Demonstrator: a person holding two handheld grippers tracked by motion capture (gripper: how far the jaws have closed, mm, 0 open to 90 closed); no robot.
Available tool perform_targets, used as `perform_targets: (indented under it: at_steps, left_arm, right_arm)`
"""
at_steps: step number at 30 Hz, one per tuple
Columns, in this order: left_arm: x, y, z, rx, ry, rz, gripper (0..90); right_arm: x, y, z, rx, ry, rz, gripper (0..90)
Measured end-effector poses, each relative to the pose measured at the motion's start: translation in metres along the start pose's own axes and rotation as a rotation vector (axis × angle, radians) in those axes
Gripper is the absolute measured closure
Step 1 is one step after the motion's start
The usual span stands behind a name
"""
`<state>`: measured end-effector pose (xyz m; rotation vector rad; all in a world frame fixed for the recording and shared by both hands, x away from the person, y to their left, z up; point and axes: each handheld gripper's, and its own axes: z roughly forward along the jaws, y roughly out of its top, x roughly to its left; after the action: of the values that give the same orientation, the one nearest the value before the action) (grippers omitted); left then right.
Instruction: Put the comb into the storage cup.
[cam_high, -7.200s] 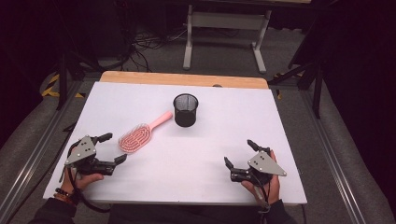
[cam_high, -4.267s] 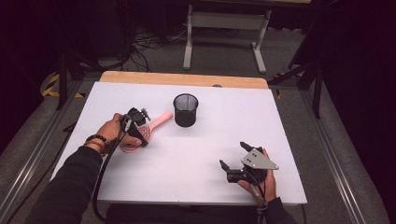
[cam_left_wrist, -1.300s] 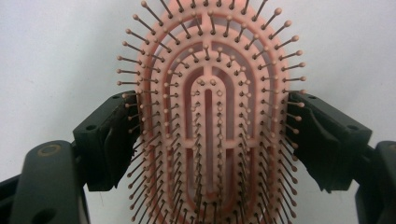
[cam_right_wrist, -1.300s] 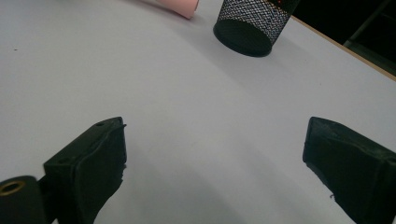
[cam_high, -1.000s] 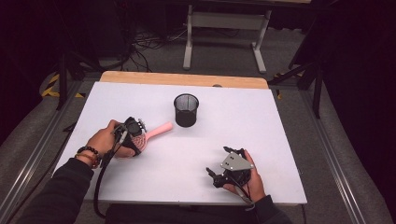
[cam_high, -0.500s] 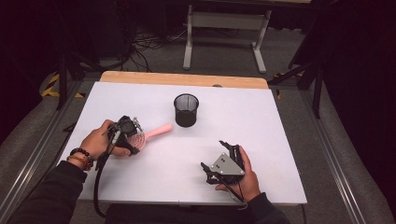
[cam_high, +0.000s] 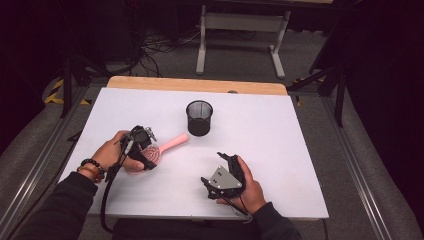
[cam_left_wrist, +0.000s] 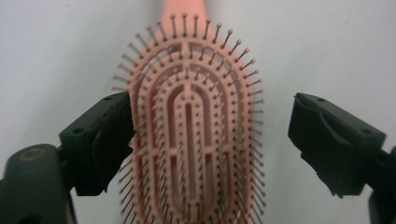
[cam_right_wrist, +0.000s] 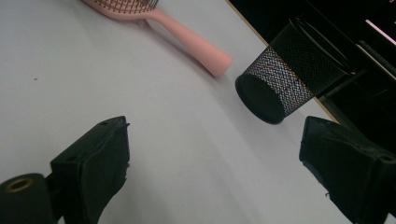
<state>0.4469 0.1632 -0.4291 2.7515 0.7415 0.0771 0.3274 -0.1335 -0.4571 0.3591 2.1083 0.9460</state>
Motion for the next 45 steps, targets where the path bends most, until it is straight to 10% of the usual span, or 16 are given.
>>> perform_targets:
  at_steps: [14, 23, 31, 38, 45]
  left_arm:
    - [0.006, 0.026, 0.006, 0.024, 0.014, 0.000, 20.2]
    - [0.019, 0.033, -0.019, -0.160, 0.014, -0.069, 18.9]
    - [0.017, 0.071, -0.005, -0.171, 0.025, -0.097, 43.7]
    - [0.019, 0.081, -0.001, -0.174, 0.070, -0.111, 87.7]
    - [0.023, 0.091, 0.014, -0.117, 0.076, -0.135, 89.6]
  right_arm:
    - [0.000, -0.003, -0.003, -0.010, 0.034, 0.018, 9.5]
    - [-0.004, -0.005, -0.008, -0.021, 0.041, 0.044, 9.5]
    - [-0.012, -0.010, -0.015, -0.023, 0.020, 0.057, 11.7]
    - [-0.016, -0.013, -0.022, -0.035, 0.017, 0.079, 13.0]
    - [-0.015, -0.013, -0.022, -0.032, 0.016, 0.073, 13.0]
